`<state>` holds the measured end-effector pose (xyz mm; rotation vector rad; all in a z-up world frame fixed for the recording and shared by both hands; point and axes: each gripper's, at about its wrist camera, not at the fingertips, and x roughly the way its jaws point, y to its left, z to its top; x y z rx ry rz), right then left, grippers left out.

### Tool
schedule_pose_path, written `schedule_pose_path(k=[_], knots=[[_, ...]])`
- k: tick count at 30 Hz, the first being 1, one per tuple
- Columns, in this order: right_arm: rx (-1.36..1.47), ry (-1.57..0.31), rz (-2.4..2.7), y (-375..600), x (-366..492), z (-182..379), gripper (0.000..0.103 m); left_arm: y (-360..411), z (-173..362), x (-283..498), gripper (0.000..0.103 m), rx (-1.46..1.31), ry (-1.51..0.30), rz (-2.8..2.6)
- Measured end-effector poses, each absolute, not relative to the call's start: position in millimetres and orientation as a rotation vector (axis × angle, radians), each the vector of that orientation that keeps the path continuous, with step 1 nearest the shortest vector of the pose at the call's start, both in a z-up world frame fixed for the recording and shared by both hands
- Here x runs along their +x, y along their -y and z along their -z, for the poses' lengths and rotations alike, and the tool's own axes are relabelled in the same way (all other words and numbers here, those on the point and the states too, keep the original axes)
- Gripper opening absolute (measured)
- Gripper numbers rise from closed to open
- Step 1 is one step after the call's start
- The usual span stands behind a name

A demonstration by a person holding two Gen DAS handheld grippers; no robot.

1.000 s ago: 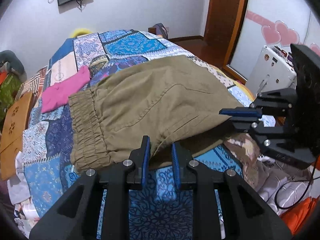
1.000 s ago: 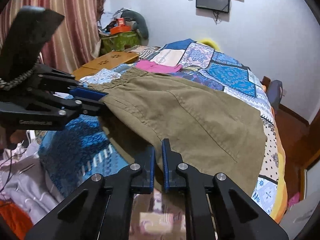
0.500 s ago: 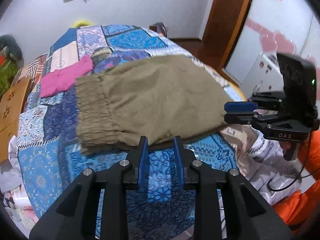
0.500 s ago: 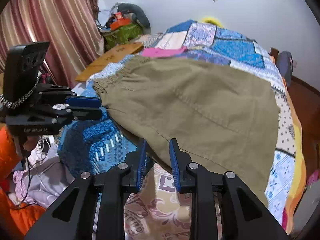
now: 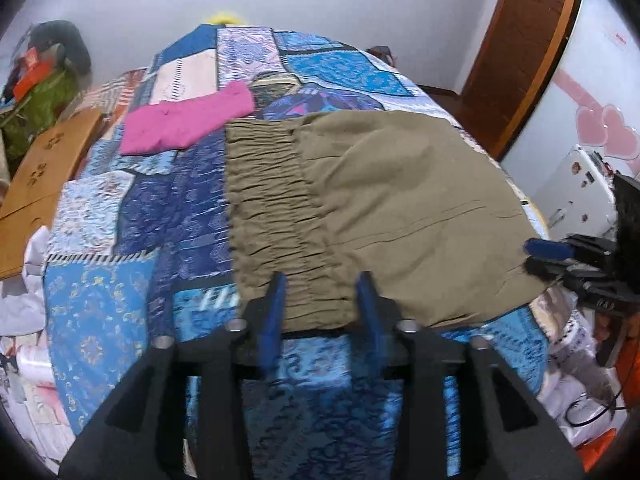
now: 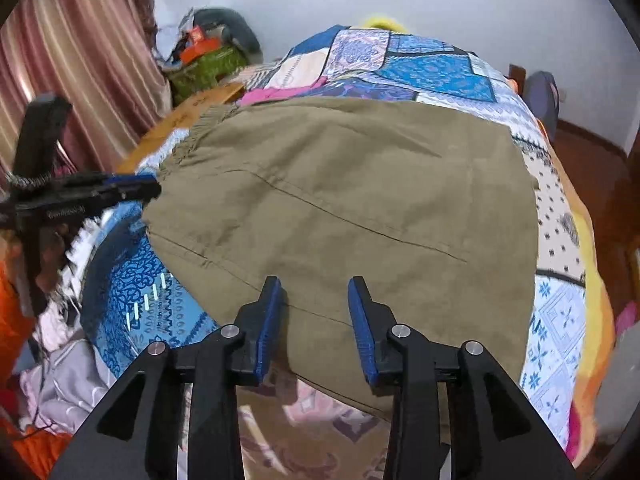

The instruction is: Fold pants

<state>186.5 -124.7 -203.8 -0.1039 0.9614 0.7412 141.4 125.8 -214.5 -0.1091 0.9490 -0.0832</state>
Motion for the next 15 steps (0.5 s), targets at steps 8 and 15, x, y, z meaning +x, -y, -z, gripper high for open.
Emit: schedule_pose_path(k=[8,15], knots=[[-0.107,-0.989,-0.586,174.9,182.9,218.0,0.033,-141.0,231.1,136.0,0.063,-0.206,-0.955,0.073],[-0.06,-1.012,-0.569,188.0,183.9,215.1,0.041,-135.9,209.5,138.8,0.063,-0.155,-0.964,0.059]])
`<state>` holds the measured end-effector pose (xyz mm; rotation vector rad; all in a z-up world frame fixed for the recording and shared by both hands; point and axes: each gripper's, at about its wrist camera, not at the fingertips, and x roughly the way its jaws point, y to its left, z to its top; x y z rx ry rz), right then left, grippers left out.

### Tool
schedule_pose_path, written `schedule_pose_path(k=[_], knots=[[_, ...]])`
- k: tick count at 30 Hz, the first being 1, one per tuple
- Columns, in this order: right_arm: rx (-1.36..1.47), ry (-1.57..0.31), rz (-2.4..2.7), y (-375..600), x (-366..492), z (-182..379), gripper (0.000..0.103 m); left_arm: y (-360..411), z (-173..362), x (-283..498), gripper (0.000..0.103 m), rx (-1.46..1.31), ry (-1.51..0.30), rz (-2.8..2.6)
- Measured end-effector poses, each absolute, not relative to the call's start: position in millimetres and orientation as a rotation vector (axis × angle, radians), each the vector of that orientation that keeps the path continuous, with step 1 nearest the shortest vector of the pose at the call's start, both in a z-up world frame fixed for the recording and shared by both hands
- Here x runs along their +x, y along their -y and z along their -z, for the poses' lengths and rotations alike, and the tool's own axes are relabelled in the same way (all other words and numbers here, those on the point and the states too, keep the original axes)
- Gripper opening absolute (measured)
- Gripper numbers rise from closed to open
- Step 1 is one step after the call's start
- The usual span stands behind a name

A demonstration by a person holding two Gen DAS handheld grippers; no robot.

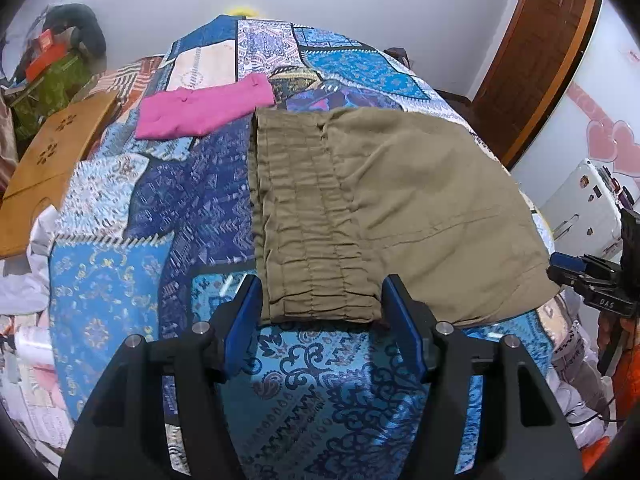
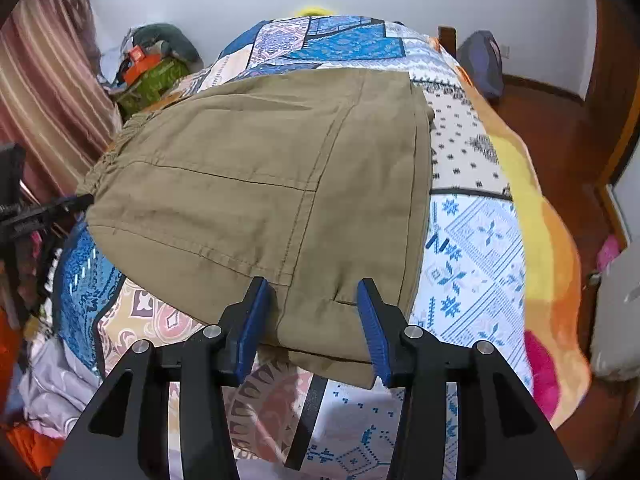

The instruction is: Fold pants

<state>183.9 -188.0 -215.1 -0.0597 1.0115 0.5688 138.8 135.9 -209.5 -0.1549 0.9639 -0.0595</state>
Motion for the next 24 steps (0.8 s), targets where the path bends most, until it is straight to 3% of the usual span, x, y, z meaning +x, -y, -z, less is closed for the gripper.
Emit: schedule_pose_path(k=[11,21,24], knots=[[-0.074,-0.827,-0.513,200.3,227.9,165.7,0.046,-149.1,163.0,205.1,0.064,-0.026,-0.881,0.002],[-0.054,-0.827,-0.492,191.3,295.4,175.6,0.049,-158.9,215.2,293.4,0.064,-0.015,-1.028,-0.002],[-0.047,-0.855,-0.491,186.0,322.2,189.1,0.049,-170.7,234.6,300.9,0.069,-0.066,-1.06,-0.008]])
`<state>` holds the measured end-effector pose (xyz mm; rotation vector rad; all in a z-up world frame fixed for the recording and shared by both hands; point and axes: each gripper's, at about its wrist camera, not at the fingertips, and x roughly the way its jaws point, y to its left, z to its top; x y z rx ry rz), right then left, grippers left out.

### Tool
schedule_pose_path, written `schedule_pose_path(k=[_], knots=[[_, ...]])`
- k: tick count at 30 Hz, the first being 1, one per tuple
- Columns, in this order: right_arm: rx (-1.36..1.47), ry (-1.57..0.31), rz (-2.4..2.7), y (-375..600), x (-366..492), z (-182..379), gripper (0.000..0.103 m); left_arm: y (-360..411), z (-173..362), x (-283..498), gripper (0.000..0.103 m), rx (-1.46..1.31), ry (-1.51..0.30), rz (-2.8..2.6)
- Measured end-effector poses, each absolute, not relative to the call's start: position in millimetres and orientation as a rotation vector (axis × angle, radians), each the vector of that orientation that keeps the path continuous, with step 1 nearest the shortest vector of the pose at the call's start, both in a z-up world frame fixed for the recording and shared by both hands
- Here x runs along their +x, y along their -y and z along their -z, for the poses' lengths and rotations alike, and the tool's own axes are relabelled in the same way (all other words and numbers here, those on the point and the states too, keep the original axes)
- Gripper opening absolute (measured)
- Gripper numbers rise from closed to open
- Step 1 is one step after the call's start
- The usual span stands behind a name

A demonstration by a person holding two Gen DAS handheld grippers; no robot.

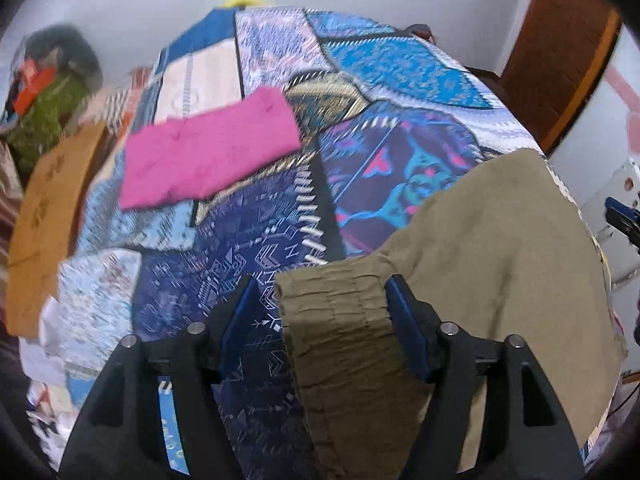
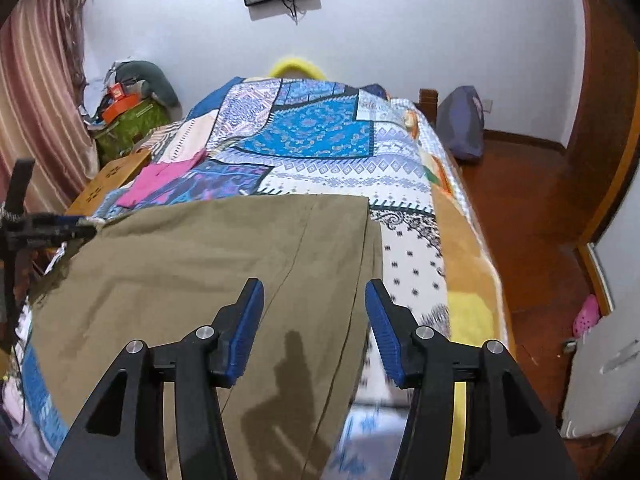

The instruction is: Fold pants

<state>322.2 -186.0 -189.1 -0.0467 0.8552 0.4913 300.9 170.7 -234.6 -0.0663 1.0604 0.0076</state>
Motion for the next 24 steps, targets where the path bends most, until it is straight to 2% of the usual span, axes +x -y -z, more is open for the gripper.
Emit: schedule_pose_path(k=[2,12,15,20,24], knots=[[-0.043,-0.881,-0.494,181.9,340.1,200.2,0.049,-178.6,238.2,298.4,0.073,-0.105,-1.047,-0.007],[-0.177,-1.007,-0.531,142.2,385.3,252.4,0.048,-203.3,238.0,287.5,0.073,-0.077,-1.016,-0.135],[-0.197,-1.013,-0.509,141.8,384.6,236.5,0.048,-194.3,218.6,285.7,0.072,-0.015,-0.984,-0.134],[-0.168,-0.91,-0.604,129.6,359.5,187.2,0.048,-174.8,170.9,282.7,0.072,-0.034,-0.881,-0.027],[-0.18,-0.852,-0.736,93.5,335.4,160.3,0.05,-150.5,164.6,296.3,0.072,-0.058,-0.896,0.078]])
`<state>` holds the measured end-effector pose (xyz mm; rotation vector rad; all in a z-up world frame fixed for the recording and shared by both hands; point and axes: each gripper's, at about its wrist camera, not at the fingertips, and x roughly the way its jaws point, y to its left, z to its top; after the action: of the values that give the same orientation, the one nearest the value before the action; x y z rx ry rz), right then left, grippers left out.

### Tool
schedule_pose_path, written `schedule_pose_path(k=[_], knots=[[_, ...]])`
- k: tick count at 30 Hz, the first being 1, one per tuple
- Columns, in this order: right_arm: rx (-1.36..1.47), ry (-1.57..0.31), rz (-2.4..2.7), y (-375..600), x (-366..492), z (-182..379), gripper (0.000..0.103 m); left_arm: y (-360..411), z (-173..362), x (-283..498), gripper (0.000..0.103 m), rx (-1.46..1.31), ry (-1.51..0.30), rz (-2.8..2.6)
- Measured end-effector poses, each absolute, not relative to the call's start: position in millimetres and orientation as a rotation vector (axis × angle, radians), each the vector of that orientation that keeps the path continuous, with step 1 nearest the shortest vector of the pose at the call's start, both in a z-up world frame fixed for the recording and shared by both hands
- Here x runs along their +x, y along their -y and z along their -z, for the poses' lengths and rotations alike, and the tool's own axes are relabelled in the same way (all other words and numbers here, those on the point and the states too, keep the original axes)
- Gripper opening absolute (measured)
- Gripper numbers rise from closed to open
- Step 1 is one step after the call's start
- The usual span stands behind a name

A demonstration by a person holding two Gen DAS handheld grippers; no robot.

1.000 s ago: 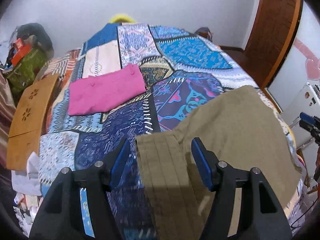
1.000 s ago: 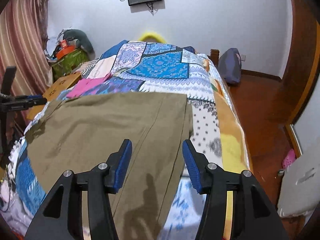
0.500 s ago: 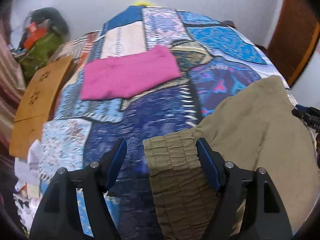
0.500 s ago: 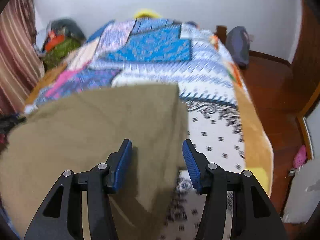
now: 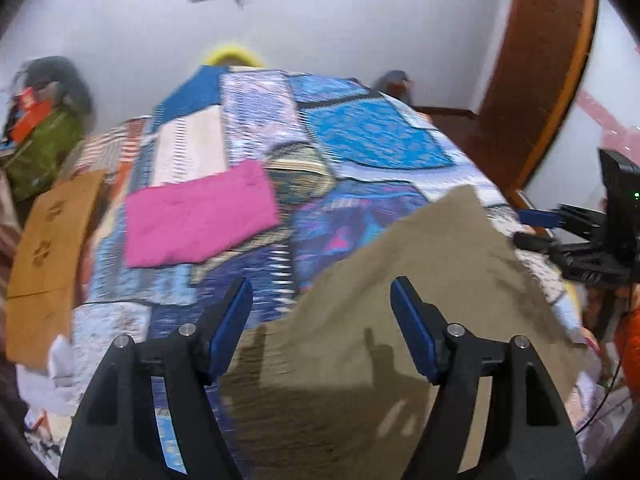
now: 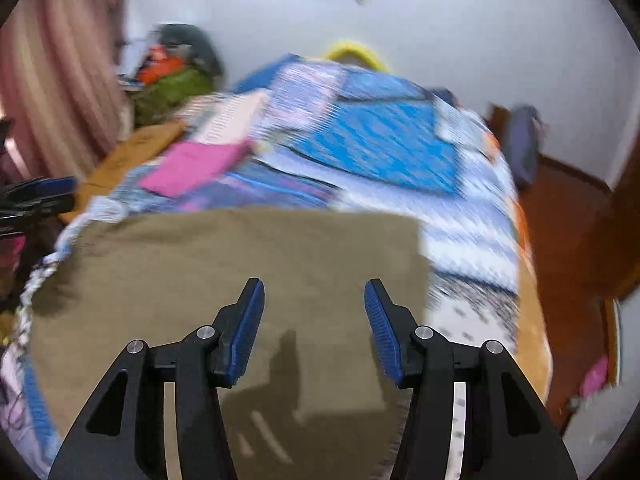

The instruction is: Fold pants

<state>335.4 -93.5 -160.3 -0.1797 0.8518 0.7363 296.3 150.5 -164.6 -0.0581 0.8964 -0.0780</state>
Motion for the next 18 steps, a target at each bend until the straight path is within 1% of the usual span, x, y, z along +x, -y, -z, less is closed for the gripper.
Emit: schedule_pose_path(k=[1,3,8,10,12,14,18], knots=[[-0.181,-0.851,-0.772,82.1,331.0,158.3,0.051,-144.4,168.7,300.6,0.072,-0.061,-0.913,0.089],[-0.169,-0.874,-0.829,61.0,326.0,161.8,0.057,-135.3,181.1,308.0,0.072,-0.068,-0.963,0.104],[-0.216,-1.019,-0.872,24.2,325.5,203.5,0.058,-132.2,228.7,317.9,0.072,-0.041,-1.12,0.067],[-0.248,-1.079,-0.888,21.4,320.1,218.8,0.058,-131.9,235.4,309.9,0.072,-0.01,-1.106,0.077],[-0.261,-1.04,-0.893,29.6,312.0,216.7,0.058,-125.5,232.4,300.4,0.072,0.059,-1.084,0.065],[-0.283,-1.048,-0.899,39.3,303.2,212.9,0.058,-119.9,231.9,290.1,0.072,0.109,-1.065,0.059],[-0.326,-1.041,-0.88,62.4,282.9,211.3,0.058,-117.4,228.4,271.0,0.072,0.14,-1.023,0.036]])
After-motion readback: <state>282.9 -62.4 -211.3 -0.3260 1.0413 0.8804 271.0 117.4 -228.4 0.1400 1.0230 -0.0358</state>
